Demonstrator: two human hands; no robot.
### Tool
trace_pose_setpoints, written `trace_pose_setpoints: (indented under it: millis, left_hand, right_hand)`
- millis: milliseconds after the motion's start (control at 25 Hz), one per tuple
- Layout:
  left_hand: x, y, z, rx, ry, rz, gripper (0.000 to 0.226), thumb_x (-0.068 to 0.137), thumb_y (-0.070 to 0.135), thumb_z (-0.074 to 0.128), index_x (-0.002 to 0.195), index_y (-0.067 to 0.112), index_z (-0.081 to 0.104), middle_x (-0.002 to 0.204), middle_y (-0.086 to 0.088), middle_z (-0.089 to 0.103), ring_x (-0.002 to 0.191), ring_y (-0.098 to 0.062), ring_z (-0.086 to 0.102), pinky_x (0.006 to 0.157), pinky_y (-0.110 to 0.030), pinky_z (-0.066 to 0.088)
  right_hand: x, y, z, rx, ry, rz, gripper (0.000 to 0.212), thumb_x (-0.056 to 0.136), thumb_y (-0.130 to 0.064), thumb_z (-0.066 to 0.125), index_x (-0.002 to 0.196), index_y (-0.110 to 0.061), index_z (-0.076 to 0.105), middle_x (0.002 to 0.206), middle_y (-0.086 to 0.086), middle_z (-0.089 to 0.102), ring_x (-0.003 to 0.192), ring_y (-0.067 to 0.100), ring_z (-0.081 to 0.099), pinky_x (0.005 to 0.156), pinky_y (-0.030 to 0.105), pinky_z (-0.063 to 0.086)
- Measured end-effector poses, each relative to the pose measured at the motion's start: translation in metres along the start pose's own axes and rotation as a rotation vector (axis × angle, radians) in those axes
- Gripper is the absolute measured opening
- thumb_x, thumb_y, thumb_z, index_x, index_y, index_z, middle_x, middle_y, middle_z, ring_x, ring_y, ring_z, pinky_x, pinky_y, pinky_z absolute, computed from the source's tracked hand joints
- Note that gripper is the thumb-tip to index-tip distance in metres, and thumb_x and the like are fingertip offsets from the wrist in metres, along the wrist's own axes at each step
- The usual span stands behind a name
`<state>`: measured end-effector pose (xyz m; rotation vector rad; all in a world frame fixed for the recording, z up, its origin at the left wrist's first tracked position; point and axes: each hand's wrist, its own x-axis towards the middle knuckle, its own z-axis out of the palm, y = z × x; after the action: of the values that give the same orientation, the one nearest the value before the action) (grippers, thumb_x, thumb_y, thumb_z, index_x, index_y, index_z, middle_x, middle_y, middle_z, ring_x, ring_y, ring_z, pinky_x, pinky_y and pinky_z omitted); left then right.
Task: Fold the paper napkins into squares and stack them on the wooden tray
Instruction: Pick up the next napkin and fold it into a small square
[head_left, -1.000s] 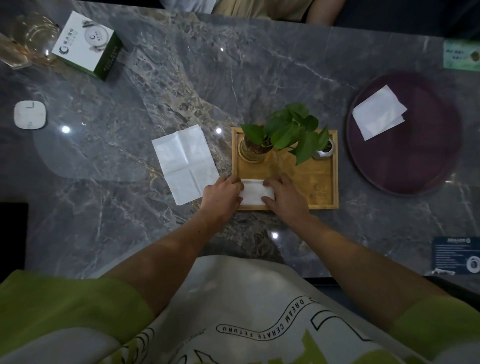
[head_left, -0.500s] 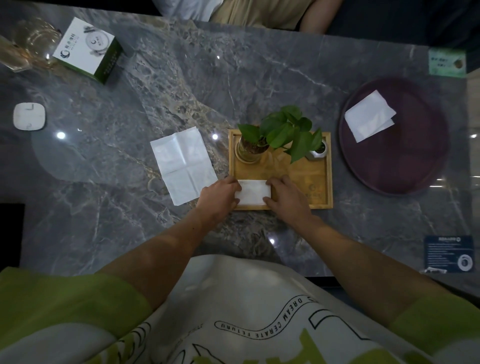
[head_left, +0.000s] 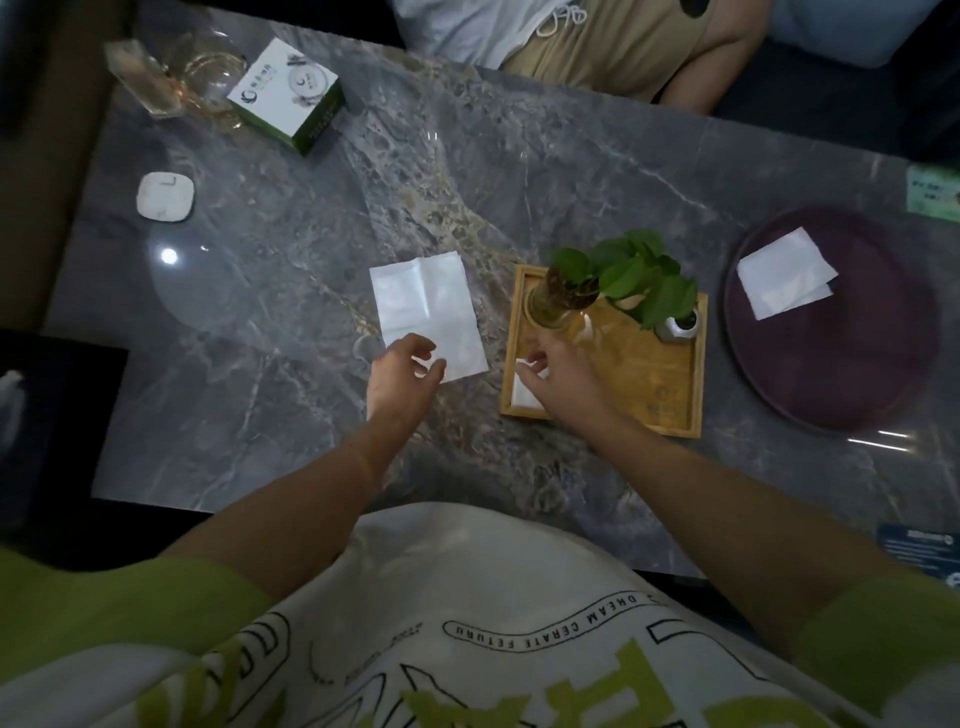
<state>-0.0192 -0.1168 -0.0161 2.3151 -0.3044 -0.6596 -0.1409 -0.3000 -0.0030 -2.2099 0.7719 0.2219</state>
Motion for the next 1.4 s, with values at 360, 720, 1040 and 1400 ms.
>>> trace_pose_setpoints:
  millis: [360, 720, 1040, 1400]
  left_hand:
    - [0.024, -0.028, -0.034, -0.103, 0.085, -0.326, 0.038, 0.08, 0.03, 0.074, 0.111, 0.012, 0.062, 0.107, -0.007, 0.068, 0.098, -0.026, 0.065, 0.087, -0.041, 0.054]
    - [0.053, -0.023, -0.042, -0.102, 0.108, -0.427, 0.013, 0.082, 0.023, 0.072, 0.088, 0.019, 0.06, 0.094, -0.005, 0.07, 0.089, -0.025, 0.067, 0.075, -0.029, 0.047]
    - [0.072, -0.009, -0.039, -0.073, 0.059, -0.537, 0.02, 0.079, 0.024, 0.076, 0.065, 0.023, 0.061, 0.083, -0.003, 0.069, 0.072, -0.021, 0.065, 0.065, -0.029, 0.048]
    - [0.077, -0.008, -0.041, -0.347, -0.024, -0.691, 0.014, 0.072, 0.004, 0.079, 0.076, 0.004, 0.066, 0.086, -0.015, 0.069, 0.069, -0.026, 0.068, 0.062, -0.034, 0.06]
  right_hand:
    - [0.066, -0.054, 0.03, 0.018, -0.047, 0.111, 0.021, 0.085, -0.031, 0.067, 0.094, -0.026, 0.048, 0.084, -0.006, 0.055, 0.081, 0.015, 0.055, 0.065, 0.029, 0.04]
    - [0.104, -0.055, 0.039, -0.085, -0.075, 0.238, 0.026, 0.086, -0.027, 0.064, 0.104, -0.013, 0.053, 0.092, 0.002, 0.056, 0.092, 0.025, 0.059, 0.074, 0.037, 0.05]
    - [0.112, -0.062, 0.046, 0.076, -0.027, 0.437, 0.026, 0.083, -0.022, 0.068, 0.104, -0.01, 0.056, 0.104, 0.013, 0.063, 0.09, 0.026, 0.061, 0.075, 0.039, 0.053]
    - [0.109, -0.073, 0.044, 0.431, -0.067, 0.672, 0.007, 0.08, -0.008, 0.066, 0.079, -0.012, 0.061, 0.095, 0.013, 0.066, 0.081, 0.025, 0.064, 0.082, 0.04, 0.057]
